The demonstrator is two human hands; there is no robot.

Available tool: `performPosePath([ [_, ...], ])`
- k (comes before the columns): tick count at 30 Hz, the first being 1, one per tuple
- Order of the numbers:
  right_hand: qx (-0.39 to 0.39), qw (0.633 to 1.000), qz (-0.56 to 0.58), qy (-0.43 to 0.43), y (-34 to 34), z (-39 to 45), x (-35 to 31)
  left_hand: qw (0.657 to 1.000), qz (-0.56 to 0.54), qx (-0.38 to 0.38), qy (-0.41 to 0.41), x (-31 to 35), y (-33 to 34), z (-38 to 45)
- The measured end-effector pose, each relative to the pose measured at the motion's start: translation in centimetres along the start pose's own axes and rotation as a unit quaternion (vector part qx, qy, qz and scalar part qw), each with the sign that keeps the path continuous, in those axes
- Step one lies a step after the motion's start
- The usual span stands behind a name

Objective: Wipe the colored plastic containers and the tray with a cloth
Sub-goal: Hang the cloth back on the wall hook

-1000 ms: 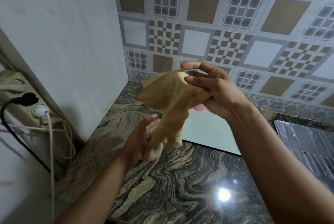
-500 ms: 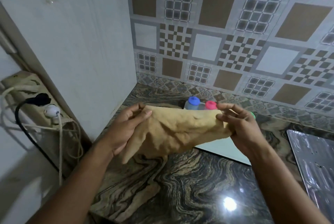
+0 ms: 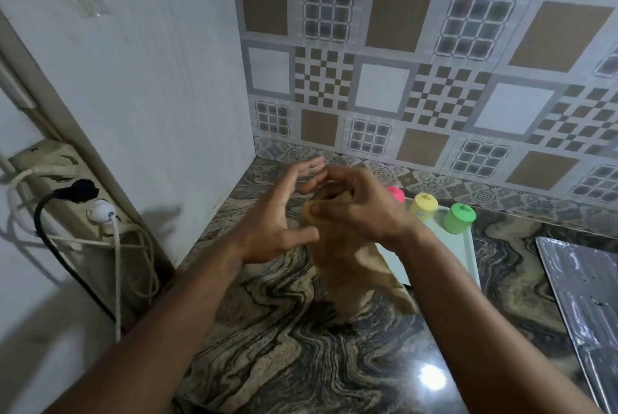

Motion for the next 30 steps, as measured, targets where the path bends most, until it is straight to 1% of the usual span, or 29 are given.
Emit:
performPosePath([
  [2, -0.001, 1.0, -0.006, -0.003, -0.4, 0.1, -0.6, 1.0, -0.02, -0.024, -0.001, 0.7, 0.8, 1.3],
  [4, 0.026, 0.999, 0.045, -0.011, -1.8, -0.4, -1.1, 0.999, -0.017, -0.012, -0.026, 0.7, 0.5, 2.2],
  [6, 0.082, 0.991, 0.093, -0.043, -3.9, -1.0, -1.3, 1.0, -0.002, -0.005, -0.031, 1.1, 0.2, 2.9],
  [8, 0.134, 0.976, 0.158, -0.063, -5.4, -1.6, -0.9, 0.999, 0.041, -0.007, -0.011, 2.2, 0.0, 3.3],
  [9, 0.146, 0.966, 0.201, -0.067, -5.7, -1.9, -0.5, 0.998, 0.056, -0.004, -0.002, 2.9, -0.1, 3.3],
  [11, 0.144, 0.952, 0.261, -0.067, -5.6, -2.0, 0.2, 0.998, 0.067, 0.013, 0.005, 3.9, -0.9, 3.1],
  [14, 0.101, 0.944, 0.31, -0.05, -3.9, -1.9, 1.5, 0.998, 0.036, 0.054, 0.005, 5.1, -2.8, 2.5],
  [16, 0.05, 0.956, 0.288, -0.021, -2.0, -1.5, 3.1, 0.996, 0.012, 0.085, -0.004, 5.3, -4.7, 1.8],
  [18, 0.01, 0.972, 0.234, 0.012, -0.2, -1.1, 4.6, 0.992, -0.021, 0.124, -0.016, 4.8, -6.9, 0.9],
  [20, 0.006, 0.98, 0.197, 0.038, 0.7, -0.8, 5.4, 0.983, -0.054, 0.173, -0.031, 3.9, -9.4, -0.4],
  [22, 0.02, 0.979, 0.195, 0.049, 0.6, -0.2, 5.4, 0.97, -0.077, 0.227, -0.034, 3.1, -11.8, -2.1],
  [24, 0.025, 0.98, 0.194, 0.034, 0.4, 0.8, 3.9, 0.958, -0.091, 0.269, -0.038, 2.1, -13.7, -4.1],
  [26, 0.004, 0.985, 0.173, 0.012, 0.8, 1.8, 1.4, 0.946, -0.105, 0.302, -0.055, 0.5, -15.2, -6.3],
  [28, -0.032, 0.989, 0.141, -0.014, 1.6, 3.0, -1.5, 0.932, -0.163, 0.314, -0.075, -1.9, -15.8, -8.3],
  [30, -0.076, 0.992, 0.093, -0.045, 3.0, 4.3, -4.7, 0.922, -0.212, 0.309, -0.099, -4.2, -15.9, -10.0],
])
Point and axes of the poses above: each hand's wrist, its own z-axis towards the middle knuckle, its own y-axis out of the palm, x = y × z, the point moved 10 cm from there along z, towards the middle knuckle, and after that the axes turned 11 degrees about z, right-handed, at the moved point
